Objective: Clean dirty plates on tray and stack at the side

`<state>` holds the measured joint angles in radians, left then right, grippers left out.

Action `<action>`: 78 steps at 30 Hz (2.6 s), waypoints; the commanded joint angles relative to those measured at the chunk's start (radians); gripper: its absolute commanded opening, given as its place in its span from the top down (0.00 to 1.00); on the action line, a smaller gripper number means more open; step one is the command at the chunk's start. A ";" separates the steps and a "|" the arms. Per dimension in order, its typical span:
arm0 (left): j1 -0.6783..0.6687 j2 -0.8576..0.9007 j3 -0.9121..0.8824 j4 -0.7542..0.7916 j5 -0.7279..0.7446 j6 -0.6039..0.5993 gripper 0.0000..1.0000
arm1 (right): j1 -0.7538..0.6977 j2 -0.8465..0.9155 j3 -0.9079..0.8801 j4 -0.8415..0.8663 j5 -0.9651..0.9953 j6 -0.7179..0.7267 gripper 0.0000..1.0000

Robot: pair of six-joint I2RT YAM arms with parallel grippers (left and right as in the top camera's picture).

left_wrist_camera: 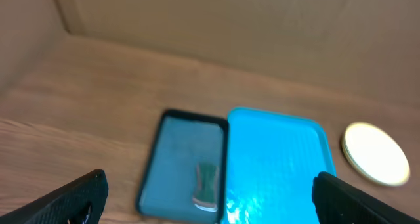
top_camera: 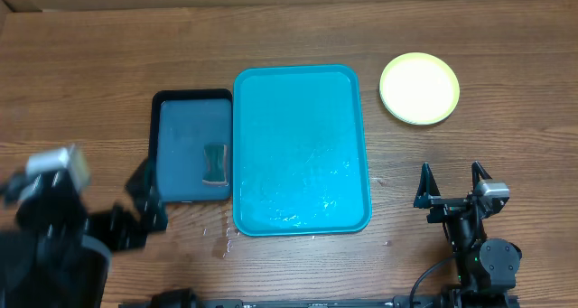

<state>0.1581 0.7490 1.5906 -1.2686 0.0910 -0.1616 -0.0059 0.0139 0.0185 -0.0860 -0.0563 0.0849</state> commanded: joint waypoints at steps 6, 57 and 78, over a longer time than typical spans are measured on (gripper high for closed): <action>-0.009 -0.211 0.008 -0.025 -0.091 -0.010 0.00 | 0.003 -0.011 -0.011 0.007 -0.008 -0.003 0.00; -0.069 -0.745 -1.400 1.670 0.083 -0.115 0.00 | 0.003 -0.011 -0.011 0.007 -0.008 -0.003 0.00; -0.070 -0.745 -1.586 1.310 -0.003 -0.164 0.00 | 0.003 -0.011 -0.011 0.007 -0.008 -0.003 0.00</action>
<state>0.0975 0.0090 0.0082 0.0910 0.1440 -0.3378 -0.0059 0.0135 0.0185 -0.0834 -0.0563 0.0853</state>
